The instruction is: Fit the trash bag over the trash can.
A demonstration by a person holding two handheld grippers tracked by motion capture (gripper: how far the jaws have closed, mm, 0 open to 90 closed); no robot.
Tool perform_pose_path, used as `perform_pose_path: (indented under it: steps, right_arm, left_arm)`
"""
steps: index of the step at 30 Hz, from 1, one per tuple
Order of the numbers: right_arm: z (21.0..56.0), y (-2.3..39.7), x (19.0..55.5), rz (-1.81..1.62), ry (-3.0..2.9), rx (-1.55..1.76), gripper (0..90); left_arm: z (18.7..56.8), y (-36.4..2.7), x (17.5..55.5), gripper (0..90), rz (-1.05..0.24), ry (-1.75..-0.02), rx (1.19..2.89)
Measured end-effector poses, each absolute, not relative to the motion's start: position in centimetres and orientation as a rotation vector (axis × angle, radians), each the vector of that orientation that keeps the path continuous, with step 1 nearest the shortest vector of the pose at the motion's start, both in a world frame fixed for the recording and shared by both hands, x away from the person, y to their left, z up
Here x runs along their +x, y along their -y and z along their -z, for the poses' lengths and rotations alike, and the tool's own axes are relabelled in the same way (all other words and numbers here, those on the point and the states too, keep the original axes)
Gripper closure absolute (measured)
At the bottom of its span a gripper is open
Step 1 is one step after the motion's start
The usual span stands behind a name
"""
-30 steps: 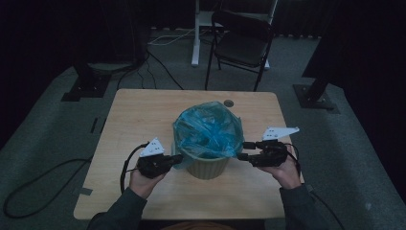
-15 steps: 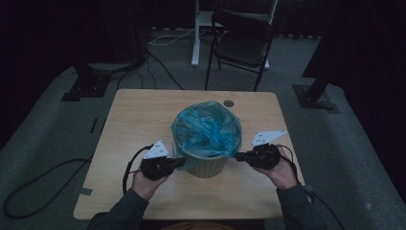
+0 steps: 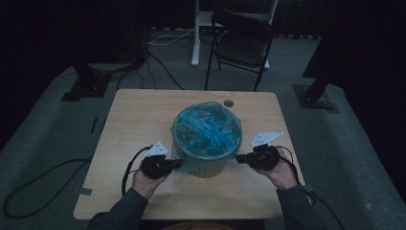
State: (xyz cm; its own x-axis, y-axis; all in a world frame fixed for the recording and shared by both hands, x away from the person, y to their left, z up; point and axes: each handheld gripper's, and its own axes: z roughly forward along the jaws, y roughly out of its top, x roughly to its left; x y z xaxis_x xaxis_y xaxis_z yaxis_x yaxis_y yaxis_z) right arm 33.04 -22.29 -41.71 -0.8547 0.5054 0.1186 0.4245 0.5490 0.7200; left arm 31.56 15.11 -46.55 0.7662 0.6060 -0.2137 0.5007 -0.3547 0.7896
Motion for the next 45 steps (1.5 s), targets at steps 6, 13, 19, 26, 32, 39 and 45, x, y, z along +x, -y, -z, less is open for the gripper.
perform_pose_path:
  steps: [6,13,19,26,32,39,45]
  right_arm:
    - [40.5,24.1,33.0,-1.268,-2.598,0.831,74.9]
    - [38.6,25.9,33.2,-1.340,-2.473,0.891,68.8]
    - [37.2,25.6,34.6,-1.416,-2.381,0.939,64.6]
    - [36.2,24.3,36.2,-1.463,-2.343,0.940,61.4]
    - [37.1,24.0,38.5,-1.477,-2.383,1.046,72.5]
    - [37.1,24.7,38.5,-1.484,-2.359,1.069,89.6]
    - [37.7,24.6,38.6,-1.405,-2.352,1.099,89.5]
  left_arm:
    - [45.0,-17.5,31.2,75.1,-0.191,-0.829,1.919]
    - [43.0,-18.8,31.3,66.6,-0.229,-0.810,1.848]
    - [42.5,-17.7,32.2,57.9,-0.230,-0.789,1.852]
    - [42.8,-16.6,32.4,54.3,-0.230,-0.771,1.867]
    - [42.8,-16.6,32.4,68.6,-0.237,-0.776,1.876]
    - [42.9,-16.4,32.4,88.0,-0.249,-0.768,1.887]
    - [42.8,-16.4,32.4,89.9,-0.269,-0.774,1.881]
